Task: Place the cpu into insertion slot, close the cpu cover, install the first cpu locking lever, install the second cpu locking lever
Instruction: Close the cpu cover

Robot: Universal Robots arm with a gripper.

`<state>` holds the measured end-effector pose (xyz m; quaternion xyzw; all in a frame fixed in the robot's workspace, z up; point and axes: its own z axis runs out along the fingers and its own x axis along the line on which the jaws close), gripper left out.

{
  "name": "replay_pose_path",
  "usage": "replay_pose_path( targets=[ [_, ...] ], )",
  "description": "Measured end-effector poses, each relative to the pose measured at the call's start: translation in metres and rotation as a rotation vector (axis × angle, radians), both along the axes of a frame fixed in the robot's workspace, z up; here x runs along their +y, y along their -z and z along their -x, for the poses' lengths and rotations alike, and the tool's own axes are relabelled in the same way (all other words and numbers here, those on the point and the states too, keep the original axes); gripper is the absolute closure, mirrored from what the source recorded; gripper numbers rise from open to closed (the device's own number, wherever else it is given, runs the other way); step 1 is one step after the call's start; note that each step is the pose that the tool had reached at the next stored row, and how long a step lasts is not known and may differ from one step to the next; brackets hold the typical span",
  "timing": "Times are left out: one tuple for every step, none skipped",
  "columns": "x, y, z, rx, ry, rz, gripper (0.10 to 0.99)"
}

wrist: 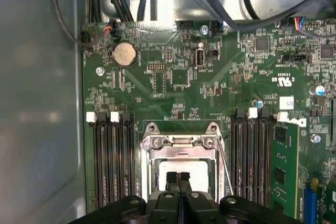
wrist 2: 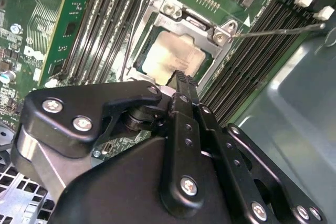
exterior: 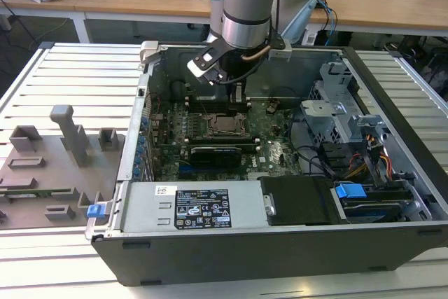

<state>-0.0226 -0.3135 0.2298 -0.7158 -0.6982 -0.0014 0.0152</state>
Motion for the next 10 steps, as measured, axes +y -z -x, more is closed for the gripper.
replay_pose_path(
  targets=[
    [0.0, 0.0, 0.002, -0.0001, 0.0, 0.0, 0.98],
    [0.0, 0.0002, 0.0045, -0.0001, 0.0, 0.0, 0.98],
    [0.0, 0.0004, 0.0064, -0.0001, 0.0, 0.0, 0.98],
    [0.0, 0.0005, 0.008, -0.0001, 0.0, 0.0, 0.98],
    [0.0, 0.0006, 0.009, -0.0001, 0.0, 0.0, 0.98],
    [0.0, 0.0007, 0.0096, -0.0001, 0.0, 0.0, 0.98],
    [0.0, 0.0009, 0.0105, 0.0, 0.0, 0.0, 0.98],
    [-0.0001, 0.001, 0.0109, 0.0, 0.0, 0.0, 0.98],
    [0.0, 0.0012, 0.0117, -0.0001, 0.0, 0.0, 0.98],
    [0.0, 0.0014, 0.0124, 0.0, 0.0, 0.0, 0.98]
  ],
)
